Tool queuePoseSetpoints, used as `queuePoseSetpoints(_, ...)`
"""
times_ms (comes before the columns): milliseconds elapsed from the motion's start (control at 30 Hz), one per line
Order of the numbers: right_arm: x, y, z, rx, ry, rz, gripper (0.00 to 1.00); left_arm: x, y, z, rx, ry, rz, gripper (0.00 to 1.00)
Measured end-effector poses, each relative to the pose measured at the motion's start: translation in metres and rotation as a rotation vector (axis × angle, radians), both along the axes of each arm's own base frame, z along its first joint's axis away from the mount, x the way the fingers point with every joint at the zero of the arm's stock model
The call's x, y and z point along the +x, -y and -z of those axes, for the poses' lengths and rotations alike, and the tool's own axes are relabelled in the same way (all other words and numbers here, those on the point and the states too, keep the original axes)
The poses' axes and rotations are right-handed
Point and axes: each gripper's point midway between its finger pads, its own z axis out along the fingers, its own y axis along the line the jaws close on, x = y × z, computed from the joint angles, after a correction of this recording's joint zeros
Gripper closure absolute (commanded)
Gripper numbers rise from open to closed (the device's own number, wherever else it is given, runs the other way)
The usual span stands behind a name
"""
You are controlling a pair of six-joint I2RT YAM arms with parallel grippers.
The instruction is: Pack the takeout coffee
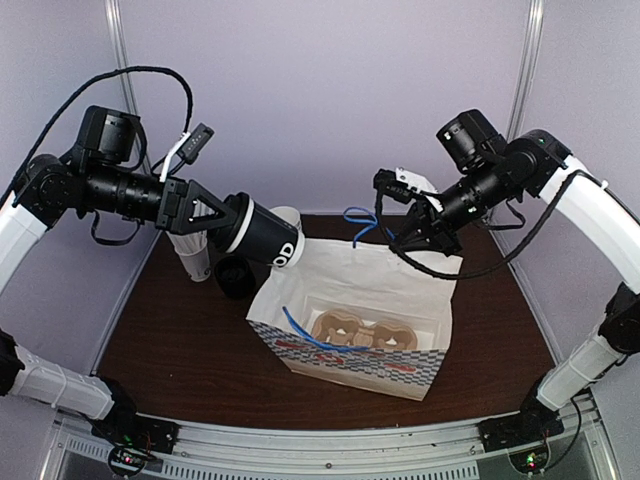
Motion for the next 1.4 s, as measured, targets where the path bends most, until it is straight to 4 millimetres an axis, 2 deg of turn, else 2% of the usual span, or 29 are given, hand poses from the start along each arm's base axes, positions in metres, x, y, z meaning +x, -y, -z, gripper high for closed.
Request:
queuePoseSetpoints(333,0.054,0.023,-0.01,-0.014,0.121,0.153,1.0,0.002,-0.006,-0.003,0.007,0.031,-0.029,0.5)
queuePoseSetpoints(567,0.064,0.02,-0.011,-0.006,0.148,0.167,1.0,-0.001,-0.01,-0.008,0.001,0.049,-0.038,0.5)
queuePoseSetpoints(800,0.051,0.012,0.002,0.02,0.072,0.108,1.0,-0.003,-0.013,-0.009,-0.003,0.056,-0.041,0.5)
queuePoseSetpoints(933,0.035,0.011,0.01,0.037,0.019,0.067,0.99,-0.003,-0.012,-0.008,0.0,0.057,-0.037,0.5)
queuePoseSetpoints(1267,-0.006,-0.004,0.0,0.107,-0.038,-0.049,0.97,0.005,-0.003,-0.009,-0.005,0.053,-0.024,0.51)
queuePoseSetpoints(1400,-0.02,-0.008,0.008,0.11,-0.086,-0.079,0.97,0.004,0.003,-0.01,-0.016,0.04,0.006,0.51)
